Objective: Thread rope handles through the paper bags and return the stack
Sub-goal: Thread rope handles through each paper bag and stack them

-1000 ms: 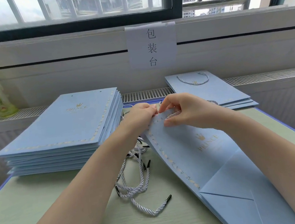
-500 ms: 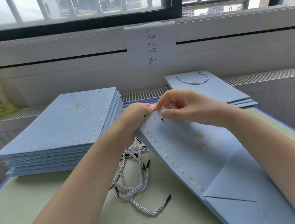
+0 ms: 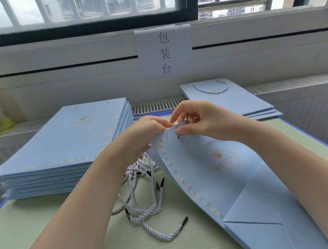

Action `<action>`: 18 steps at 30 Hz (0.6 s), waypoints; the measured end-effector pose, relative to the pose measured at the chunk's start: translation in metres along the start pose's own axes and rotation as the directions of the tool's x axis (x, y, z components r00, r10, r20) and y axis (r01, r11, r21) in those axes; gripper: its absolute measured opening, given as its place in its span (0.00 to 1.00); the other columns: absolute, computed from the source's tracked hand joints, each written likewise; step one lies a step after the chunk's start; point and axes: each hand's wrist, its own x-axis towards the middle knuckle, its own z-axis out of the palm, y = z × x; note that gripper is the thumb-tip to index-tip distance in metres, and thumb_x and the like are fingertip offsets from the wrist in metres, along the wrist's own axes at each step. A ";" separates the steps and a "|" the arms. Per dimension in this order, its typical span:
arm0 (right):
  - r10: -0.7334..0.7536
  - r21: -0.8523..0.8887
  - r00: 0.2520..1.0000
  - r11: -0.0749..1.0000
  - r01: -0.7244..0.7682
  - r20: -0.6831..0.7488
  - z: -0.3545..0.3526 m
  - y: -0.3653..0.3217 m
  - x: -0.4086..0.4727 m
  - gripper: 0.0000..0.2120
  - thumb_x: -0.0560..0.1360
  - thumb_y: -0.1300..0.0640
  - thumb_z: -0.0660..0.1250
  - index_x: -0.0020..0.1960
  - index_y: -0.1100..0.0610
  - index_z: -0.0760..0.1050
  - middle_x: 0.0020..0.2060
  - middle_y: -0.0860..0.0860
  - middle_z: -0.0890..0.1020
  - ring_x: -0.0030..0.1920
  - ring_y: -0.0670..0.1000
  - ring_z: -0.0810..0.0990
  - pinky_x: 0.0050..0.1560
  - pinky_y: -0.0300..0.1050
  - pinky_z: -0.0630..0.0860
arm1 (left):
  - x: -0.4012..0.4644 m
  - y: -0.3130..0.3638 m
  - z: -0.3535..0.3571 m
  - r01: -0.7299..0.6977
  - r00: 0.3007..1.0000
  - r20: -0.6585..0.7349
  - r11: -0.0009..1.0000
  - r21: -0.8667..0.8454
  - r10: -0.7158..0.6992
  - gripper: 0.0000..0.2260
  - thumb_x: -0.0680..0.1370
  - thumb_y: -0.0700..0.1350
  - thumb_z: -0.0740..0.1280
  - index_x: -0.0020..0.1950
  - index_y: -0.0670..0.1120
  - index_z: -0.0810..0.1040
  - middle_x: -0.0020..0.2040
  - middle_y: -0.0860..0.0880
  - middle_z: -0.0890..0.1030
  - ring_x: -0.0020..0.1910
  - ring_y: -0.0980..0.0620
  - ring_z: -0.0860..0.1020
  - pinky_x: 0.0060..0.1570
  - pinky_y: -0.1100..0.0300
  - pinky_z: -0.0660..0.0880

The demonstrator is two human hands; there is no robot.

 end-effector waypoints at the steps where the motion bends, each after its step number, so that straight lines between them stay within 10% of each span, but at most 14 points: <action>1: 0.002 0.000 1.000 1.000 -0.002 0.013 0.000 0.000 0.000 0.09 0.71 0.61 0.72 0.49 0.52 0.77 0.35 0.46 0.72 0.29 0.40 0.67 0.35 0.30 0.65 | 0.000 -0.001 -0.002 -0.001 1.000 0.029 1.000 0.005 0.000 0.09 0.75 0.32 0.62 0.50 0.36 0.81 0.43 0.40 0.80 0.36 0.48 0.77 0.38 0.57 0.72; 10: 0.010 0.114 1.000 0.993 -0.011 0.013 -0.004 0.001 -0.001 0.06 0.74 0.61 0.69 0.49 0.52 0.78 0.27 0.36 0.73 0.31 0.42 0.67 0.37 0.35 0.68 | -0.003 -0.002 -0.011 -0.080 0.983 0.154 0.992 -0.101 0.095 0.15 0.69 0.37 0.68 0.54 0.34 0.80 0.46 0.38 0.81 0.39 0.48 0.79 0.41 0.59 0.75; 14: 0.066 0.062 0.993 0.995 -0.072 0.102 -0.002 0.004 -0.001 0.10 0.71 0.58 0.72 0.51 0.50 0.78 0.38 0.40 0.76 0.38 0.43 0.73 0.42 0.35 0.73 | -0.002 -0.002 -0.006 -0.091 0.996 0.021 0.995 0.041 0.090 0.07 0.76 0.35 0.67 0.53 0.37 0.81 0.51 0.34 0.81 0.44 0.44 0.78 0.52 0.47 0.75; 18: 0.096 -0.216 0.988 0.974 -0.068 0.123 0.009 0.015 0.000 0.12 0.72 0.60 0.70 0.50 0.45 0.75 0.48 0.43 0.76 0.46 0.47 0.75 0.47 0.38 0.73 | 0.003 -0.007 0.004 -0.053 0.996 -0.059 0.964 0.261 0.071 0.12 0.80 0.45 0.64 0.51 0.38 0.81 0.40 0.43 0.79 0.37 0.51 0.73 0.40 0.58 0.70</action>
